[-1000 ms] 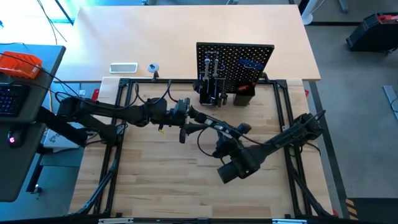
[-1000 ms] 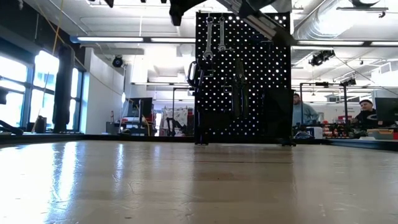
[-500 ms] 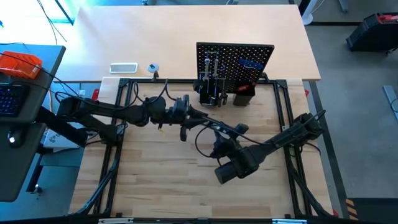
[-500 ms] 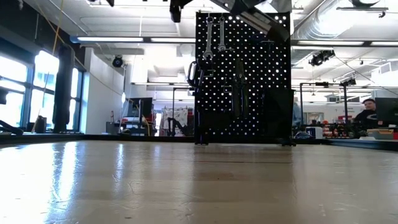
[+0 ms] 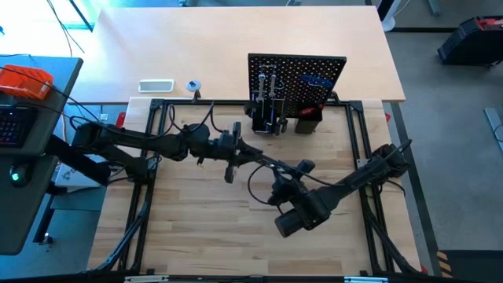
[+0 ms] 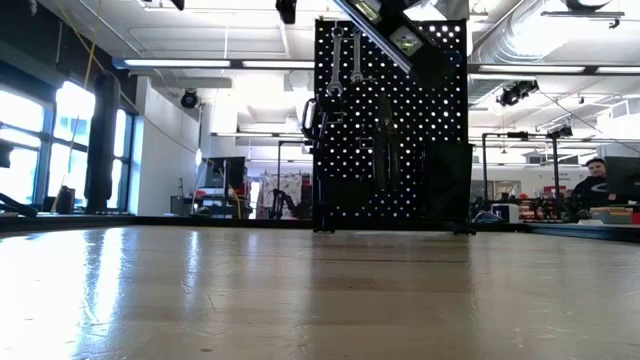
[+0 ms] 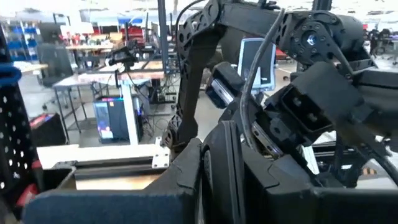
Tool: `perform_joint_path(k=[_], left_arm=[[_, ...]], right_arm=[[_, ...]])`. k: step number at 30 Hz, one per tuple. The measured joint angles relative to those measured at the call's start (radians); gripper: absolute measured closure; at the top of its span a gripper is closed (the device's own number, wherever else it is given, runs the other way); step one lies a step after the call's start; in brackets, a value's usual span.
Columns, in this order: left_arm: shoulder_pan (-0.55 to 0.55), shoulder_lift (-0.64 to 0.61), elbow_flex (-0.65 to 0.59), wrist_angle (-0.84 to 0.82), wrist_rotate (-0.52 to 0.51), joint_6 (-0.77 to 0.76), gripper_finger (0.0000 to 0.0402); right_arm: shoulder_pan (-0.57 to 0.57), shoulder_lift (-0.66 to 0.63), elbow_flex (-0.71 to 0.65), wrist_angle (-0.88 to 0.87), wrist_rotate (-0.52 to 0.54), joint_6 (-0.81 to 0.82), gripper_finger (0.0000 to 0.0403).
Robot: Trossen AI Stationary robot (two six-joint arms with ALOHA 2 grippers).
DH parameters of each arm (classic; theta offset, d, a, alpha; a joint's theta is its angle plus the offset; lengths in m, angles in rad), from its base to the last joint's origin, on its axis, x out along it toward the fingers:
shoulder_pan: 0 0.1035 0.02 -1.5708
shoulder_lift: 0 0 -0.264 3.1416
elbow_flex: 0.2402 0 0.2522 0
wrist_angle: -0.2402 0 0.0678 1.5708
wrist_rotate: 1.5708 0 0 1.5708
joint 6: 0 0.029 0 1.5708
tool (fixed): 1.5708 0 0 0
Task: Hang tools onto peg board
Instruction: Put the Spirit level into the right bin on the pegboard
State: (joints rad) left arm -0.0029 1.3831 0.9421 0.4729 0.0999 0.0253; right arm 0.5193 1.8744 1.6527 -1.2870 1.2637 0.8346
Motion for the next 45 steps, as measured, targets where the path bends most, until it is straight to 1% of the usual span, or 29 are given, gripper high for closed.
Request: perform_joint_path(k=[3, 5, 10, 15, 20, 25, 30, 35, 40, 45], left_arm=[[0.0, -0.009, 0.002, 0.01, -0.002, 0.039, 0.0355], [0.0, -0.014, 0.005, 0.004, -0.006, 0.069, 0.0355], [0.001, -0.014, 0.08, -0.08, -0.014, 0.186, 0.0355], [0.013, -0.005, 0.17, -0.207, -0.046, 0.35, 0.0355], [0.059, 0.03, 0.237, -0.26, -0.057, 0.468, 0.0355], [0.119, 0.111, 0.307, -0.288, 0.04, 0.511, 0.0355], [0.162, 0.219, 0.404, -0.316, 0.044, 0.569, 0.0355], [0.198, 0.309, 0.502, -0.317, 0.046, 0.597, 0.0355], [0.244, 0.39, 0.582, -0.324, 0.078, 0.599, 0.0355], [0.29, 0.458, 0.682, -0.363, 0.101, 0.588, 0.0355]], right_arm=[[0.015, 0.0, 0.015, -0.071, -0.041, 0.067, 0.0265], [0.027, 0.0, 0.027, -0.133, -0.087, 0.135, 0.0265], [0.071, 0.0, 0.027, -0.283, -0.226, 0.332, 0.0264], [0.123, 0.001, -0.01, -0.28, -0.344, 0.375, 0.0263], [0.163, 0.001, -0.077, -0.283, -0.49, 0.479, 0.0263], [0.225, 0.001, -0.188, -0.193, -0.574, 0.582, 0.0263], [0.263, 0.001, -0.295, -0.045, -0.588, 0.648, 0.0263], [0.281, 0.001, -0.385, 0.115, -0.603, 0.675, 0.0263], [0.293, 0.003, -0.463, 0.248, -0.632, 0.685, 0.0263], [0.302, 0.004, -0.514, 0.341, -0.626, 0.69, 0.0263]])
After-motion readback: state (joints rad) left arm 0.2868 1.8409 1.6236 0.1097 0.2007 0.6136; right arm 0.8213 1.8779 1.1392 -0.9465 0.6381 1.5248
